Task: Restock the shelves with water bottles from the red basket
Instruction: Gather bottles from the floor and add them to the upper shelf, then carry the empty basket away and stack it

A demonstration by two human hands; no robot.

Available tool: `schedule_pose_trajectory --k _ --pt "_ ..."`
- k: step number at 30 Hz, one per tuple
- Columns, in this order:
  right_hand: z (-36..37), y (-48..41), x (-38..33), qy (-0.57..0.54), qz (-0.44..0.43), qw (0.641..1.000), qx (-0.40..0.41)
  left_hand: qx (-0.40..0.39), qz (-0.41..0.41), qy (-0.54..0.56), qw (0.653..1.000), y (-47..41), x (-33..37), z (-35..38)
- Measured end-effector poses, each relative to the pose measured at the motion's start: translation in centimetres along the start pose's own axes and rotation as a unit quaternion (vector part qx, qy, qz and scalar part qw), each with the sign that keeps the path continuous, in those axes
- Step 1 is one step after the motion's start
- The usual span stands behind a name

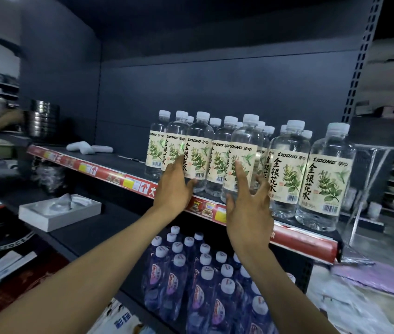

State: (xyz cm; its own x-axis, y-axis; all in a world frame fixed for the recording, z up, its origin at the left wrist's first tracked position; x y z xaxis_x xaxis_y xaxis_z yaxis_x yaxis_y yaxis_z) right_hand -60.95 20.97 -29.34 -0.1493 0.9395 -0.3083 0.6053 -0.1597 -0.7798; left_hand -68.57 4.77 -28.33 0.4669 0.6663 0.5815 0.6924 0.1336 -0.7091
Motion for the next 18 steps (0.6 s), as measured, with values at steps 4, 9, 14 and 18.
schedule_pose_trajectory --k 4,9,14,18 --pt "-0.9 1.5 0.1 -0.022 -0.01 1.0 -0.01 -0.04 -0.008 -0.031 0.999 1.7 0.1 -0.6" --pt "-1.5 4.0 -0.1 -0.01 -0.055 0.998 -0.014 -0.068 0.006 -0.14 0.988 4.9 -0.7 -1.9" --pt "-0.2 6.4 -3.0 -0.04 -0.116 0.991 -0.061 -0.058 0.041 -0.322 0.944 8.2 -2.2 -5.5" --pt "2.8 9.7 -7.6 -0.113 -0.166 0.971 -0.13 -0.054 0.003 -0.437 0.898 12.5 -6.0 -12.0"
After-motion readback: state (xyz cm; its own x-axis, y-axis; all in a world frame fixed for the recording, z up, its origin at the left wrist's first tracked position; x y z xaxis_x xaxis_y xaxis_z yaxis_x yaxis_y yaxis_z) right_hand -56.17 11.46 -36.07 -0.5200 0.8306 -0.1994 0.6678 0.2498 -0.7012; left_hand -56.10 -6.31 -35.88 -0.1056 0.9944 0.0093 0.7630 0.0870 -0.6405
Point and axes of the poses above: each hand's wrist, its own y-axis away from the middle knuckle, its own z-axis out of the palm, x = y × z, the point moved 3 cm from there along -y, towards the middle knuckle, and after that the axes turned 1 degree about -z, right-handed, at the moved point
